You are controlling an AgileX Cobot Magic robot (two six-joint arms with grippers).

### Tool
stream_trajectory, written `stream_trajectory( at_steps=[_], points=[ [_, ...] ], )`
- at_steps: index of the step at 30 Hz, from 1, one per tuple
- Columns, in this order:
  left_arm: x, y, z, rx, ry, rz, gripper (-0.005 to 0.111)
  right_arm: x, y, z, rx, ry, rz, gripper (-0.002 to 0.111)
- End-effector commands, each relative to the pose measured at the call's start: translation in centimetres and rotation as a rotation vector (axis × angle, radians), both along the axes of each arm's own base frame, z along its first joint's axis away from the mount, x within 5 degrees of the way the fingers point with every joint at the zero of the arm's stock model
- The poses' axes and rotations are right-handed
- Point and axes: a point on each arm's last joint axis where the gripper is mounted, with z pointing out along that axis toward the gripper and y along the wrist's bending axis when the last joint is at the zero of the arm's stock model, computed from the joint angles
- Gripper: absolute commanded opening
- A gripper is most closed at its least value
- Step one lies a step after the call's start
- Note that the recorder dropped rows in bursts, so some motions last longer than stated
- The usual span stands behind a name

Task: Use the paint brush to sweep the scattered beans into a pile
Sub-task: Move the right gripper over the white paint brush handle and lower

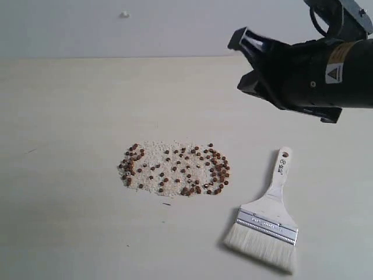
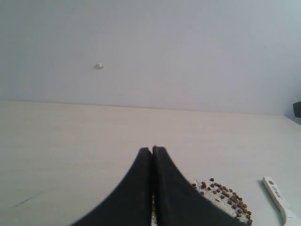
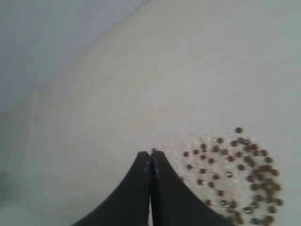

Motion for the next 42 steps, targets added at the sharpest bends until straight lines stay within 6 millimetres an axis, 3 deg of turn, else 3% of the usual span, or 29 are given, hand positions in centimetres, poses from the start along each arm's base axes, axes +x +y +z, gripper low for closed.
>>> stream_trajectory(
  at_steps=[1,13,19,25,28,36,39,42],
  points=[
    [0.0,0.0,-0.2,-0.001,0.0,0.003,0.0,0.1,0.6,0.9,0.221,0.054,-0.101,0.0],
    [0.0,0.0,-0.2,-0.001,0.0,0.003,0.0,0.5,0.9,1.9,0.348,-0.011,-0.122,0.0],
    [0.0,0.0,-0.2,-0.001,0.0,0.003,0.0,0.7,1.1,-0.5,0.29,0.159,-0.176,0.0],
    [0.0,0.0,-0.2,-0.001,0.0,0.003,0.0,1.4,1.9,-3.8,0.11,0.431,-0.223,0.0],
    [0.0,0.0,-0.2,-0.001,0.0,0.003,0.0,1.8,2.3,-4.5,0.04,0.52,-0.231,0.0],
    [0.0,0.0,-0.2,-0.001,0.0,0.003,0.0,2.4,2.4,-3.8,-0.053,0.575,-0.255,0.0],
    [0.0,0.0,-0.2,-0.001,0.0,0.003,0.0,1.9,1.5,-3.2,-0.211,0.633,-0.351,0.0],
    [0.0,0.0,-0.2,-0.001,0.0,0.003,0.0,1.5,1.3,-2.6,-0.345,0.578,-0.429,0.0]
  ],
)
